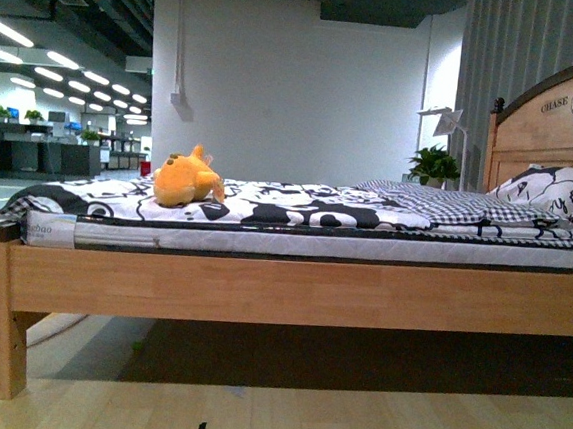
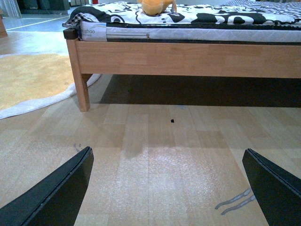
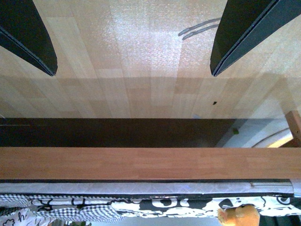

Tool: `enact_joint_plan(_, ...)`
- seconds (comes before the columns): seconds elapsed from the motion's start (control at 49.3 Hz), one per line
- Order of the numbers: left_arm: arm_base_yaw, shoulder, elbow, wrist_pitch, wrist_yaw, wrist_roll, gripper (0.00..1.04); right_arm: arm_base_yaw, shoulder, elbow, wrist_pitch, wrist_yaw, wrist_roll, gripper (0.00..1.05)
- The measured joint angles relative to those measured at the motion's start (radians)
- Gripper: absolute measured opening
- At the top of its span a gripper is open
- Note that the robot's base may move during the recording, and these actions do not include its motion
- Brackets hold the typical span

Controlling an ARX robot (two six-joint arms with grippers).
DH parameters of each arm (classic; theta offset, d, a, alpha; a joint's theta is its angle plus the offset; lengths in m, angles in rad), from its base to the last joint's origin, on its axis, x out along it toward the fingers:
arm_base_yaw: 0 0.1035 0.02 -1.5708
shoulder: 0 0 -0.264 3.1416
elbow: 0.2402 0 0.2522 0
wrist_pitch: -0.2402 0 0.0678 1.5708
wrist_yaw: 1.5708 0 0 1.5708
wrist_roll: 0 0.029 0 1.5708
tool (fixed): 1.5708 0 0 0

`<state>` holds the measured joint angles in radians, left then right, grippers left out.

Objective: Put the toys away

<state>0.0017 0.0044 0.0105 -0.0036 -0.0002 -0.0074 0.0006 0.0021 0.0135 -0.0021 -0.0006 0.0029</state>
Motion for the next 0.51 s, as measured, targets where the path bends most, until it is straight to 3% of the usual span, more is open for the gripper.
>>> enact_joint_plan(0.507,0.000,0.000,0.000,0.000,0.000,0.000,0.98,0.000,0.000,0.000,0.000,0.000,0.000,0.98)
